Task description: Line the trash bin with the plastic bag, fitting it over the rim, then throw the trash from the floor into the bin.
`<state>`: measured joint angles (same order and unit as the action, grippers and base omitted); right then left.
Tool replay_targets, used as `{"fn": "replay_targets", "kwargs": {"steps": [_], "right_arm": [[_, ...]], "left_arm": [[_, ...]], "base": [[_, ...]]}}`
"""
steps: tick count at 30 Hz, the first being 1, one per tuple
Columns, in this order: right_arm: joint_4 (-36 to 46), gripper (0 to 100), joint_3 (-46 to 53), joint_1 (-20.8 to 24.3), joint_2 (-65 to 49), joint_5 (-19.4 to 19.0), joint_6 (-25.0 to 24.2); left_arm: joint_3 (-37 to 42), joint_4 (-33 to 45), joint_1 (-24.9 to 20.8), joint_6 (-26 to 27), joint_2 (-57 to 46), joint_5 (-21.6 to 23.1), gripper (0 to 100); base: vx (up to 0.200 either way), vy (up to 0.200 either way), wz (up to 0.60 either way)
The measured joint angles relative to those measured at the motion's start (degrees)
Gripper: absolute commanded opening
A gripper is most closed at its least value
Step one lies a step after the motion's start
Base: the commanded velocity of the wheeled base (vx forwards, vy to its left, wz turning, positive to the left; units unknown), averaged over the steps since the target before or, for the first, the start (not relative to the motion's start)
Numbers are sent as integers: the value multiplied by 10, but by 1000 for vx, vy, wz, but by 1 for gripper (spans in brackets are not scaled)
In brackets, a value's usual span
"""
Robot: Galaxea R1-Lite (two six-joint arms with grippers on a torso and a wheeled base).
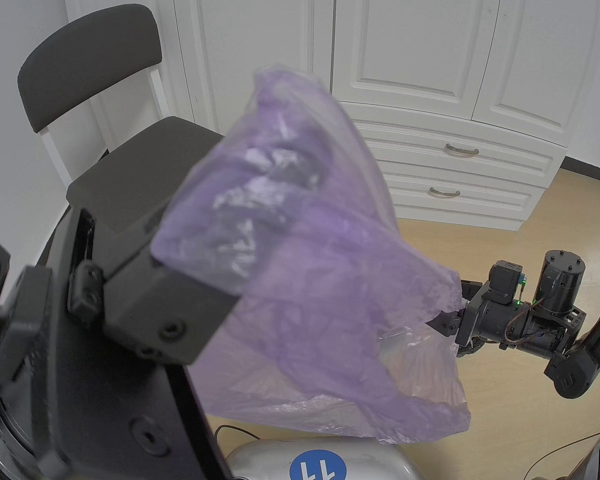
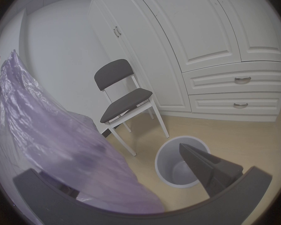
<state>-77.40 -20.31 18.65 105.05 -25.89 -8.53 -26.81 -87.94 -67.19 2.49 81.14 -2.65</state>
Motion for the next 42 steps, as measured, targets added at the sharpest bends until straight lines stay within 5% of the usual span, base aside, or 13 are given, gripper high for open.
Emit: {"fn": "replay_targets", "kwargs": {"steps": [25,26,42], "right_arm": [[102,100,-8,-10,-46,0,32],[104,0,-8,-10,-48,0,32],[176,0,-14,-21,-92,0,49]], "left_arm": [[1,0,3,6,-1,-1,0],[1,0,3,6,-1,-1,0],[0,0,4,7,-4,-1,0]], "base": [[0,0,0],[0,0,0],[0,0,0]]}}
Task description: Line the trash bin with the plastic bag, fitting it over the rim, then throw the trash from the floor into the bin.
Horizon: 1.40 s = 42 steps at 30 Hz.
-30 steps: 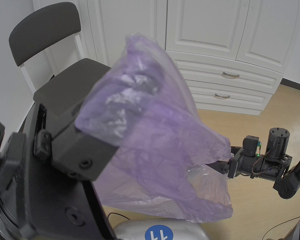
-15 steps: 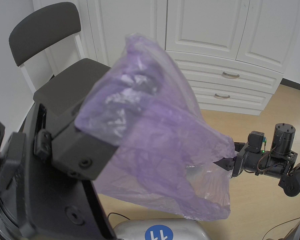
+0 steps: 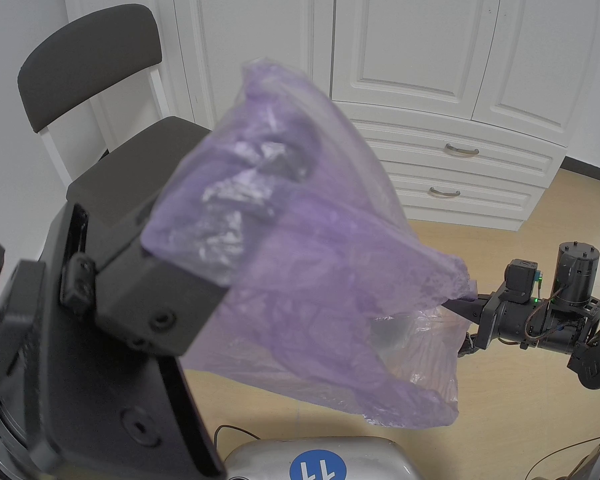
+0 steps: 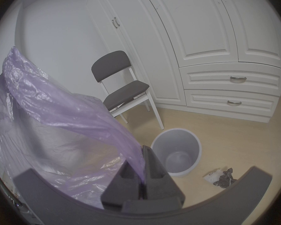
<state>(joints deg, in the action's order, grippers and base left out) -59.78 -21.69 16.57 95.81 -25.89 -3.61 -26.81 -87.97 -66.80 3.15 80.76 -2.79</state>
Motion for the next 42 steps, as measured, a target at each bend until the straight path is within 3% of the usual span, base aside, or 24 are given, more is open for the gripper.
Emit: {"fn": "replay_targets", "kwargs": {"steps": [10,16,19,23,29,32,37,42], "right_arm": [[-1,0,-7,-3,-12,4,6],[18,0,-26,-10,-46,20,-1],[74,0,-47,-14,-70,28,-10],[213,0,-100,-16,-97,41,-24],[433,0,-244,-19,-119,59,-40],[492,0,-305,-19,-124,70,-43],[501,0,-358,-18,-127,95,-40],[459,0,-322,-16,-128,129,-17]], "left_arm": [[-5,2,5,-4,5,-2,0],[-23,7,52,-9,23,-4,0],[-32,9,83,-15,37,-4,0],[-42,15,111,-24,57,-2,0],[-57,65,162,-38,94,9,0],[-65,92,185,-46,113,16,0],[-86,139,227,-59,154,26,0],[-114,212,268,-66,198,37,0]], "base": [[0,0,0],[0,0,0],[0,0,0],[0,0,0],[0,0,0],[0,0,0],[0,0,0],[0,0,0]]}}
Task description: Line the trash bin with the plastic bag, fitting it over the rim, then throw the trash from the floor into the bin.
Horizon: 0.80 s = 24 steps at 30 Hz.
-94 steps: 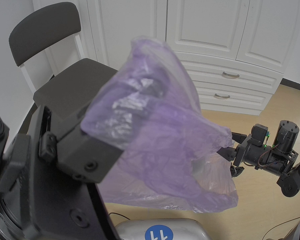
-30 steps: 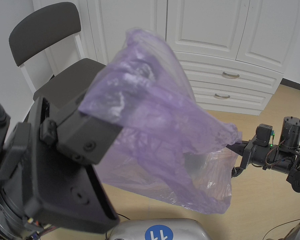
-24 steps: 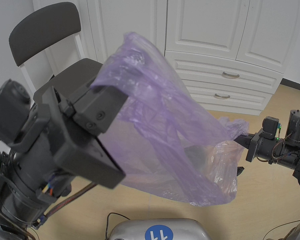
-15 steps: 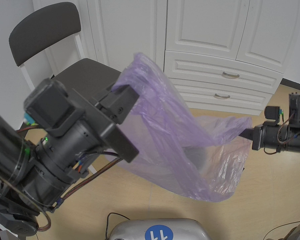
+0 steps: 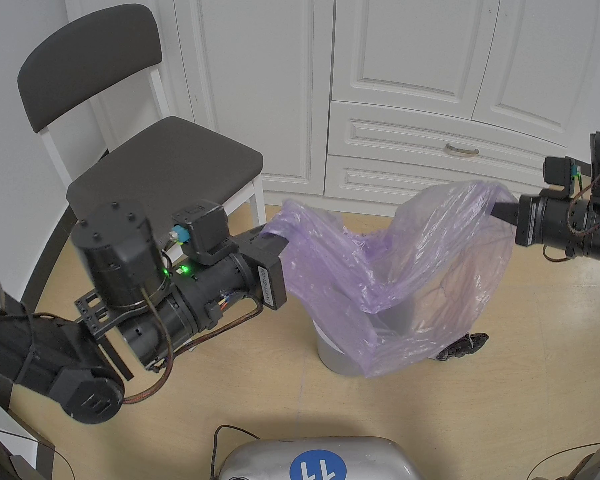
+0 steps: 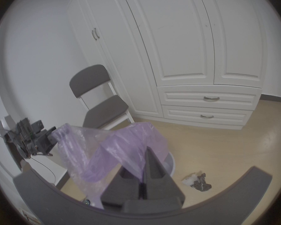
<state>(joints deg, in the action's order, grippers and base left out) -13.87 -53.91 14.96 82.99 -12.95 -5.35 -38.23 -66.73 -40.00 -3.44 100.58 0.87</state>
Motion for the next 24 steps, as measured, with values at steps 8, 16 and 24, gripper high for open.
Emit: {"fn": "replay_targets", "kwargs": {"steps": [8,16,24], "right_arm": [[-31,0,50,1,10,68,46],[-40,0,81,-3,24,130,130],[-40,0,107,-9,26,155,183]], "left_arm": [[-109,78,52,-21,73,1,0],[-144,79,77,-45,125,-13,0],[-146,76,95,-45,130,-14,0]], "base": [[0,0,0],[0,0,0],[0,0,0]]}}
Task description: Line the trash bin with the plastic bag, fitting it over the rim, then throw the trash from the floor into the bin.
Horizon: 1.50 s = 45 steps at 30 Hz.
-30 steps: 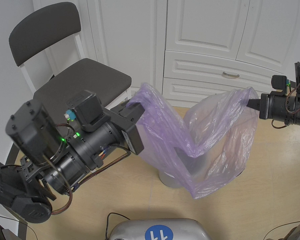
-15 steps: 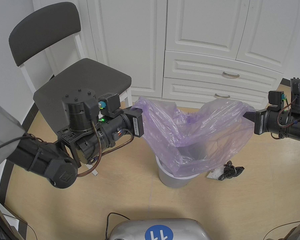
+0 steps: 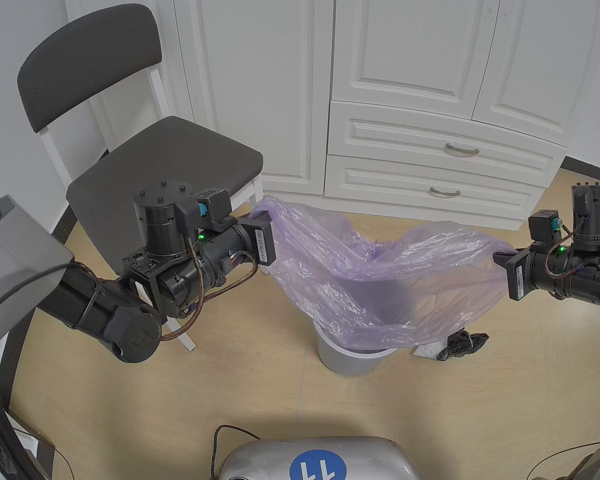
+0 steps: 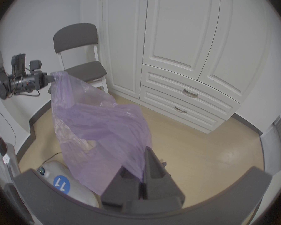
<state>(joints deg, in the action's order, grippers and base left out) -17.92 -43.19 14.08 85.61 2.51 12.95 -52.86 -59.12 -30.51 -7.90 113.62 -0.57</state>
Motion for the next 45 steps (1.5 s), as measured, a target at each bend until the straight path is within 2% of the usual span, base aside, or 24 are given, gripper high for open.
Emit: {"fn": "replay_targets", "kwargs": {"steps": [7,10,25,34,45], "right_arm": [[-2,0,28,-11,-5,8,56],[-27,0,40,-14,-8,9,77],[-48,0,64,-40,-22,9,87],[-49,0,74,-63,-26,7,128],[-54,0,77,-73,-29,-1,129]], "left_arm": [[8,-1,20,4,-11,0,0],[14,-1,24,4,-18,0,0],[31,0,46,32,-36,1,0],[30,5,57,40,-37,3,0],[25,2,65,41,-37,2,0]], "base": [[0,0,0],[0,0,0],[0,0,0],[0,0,0],[0,0,0]]}}
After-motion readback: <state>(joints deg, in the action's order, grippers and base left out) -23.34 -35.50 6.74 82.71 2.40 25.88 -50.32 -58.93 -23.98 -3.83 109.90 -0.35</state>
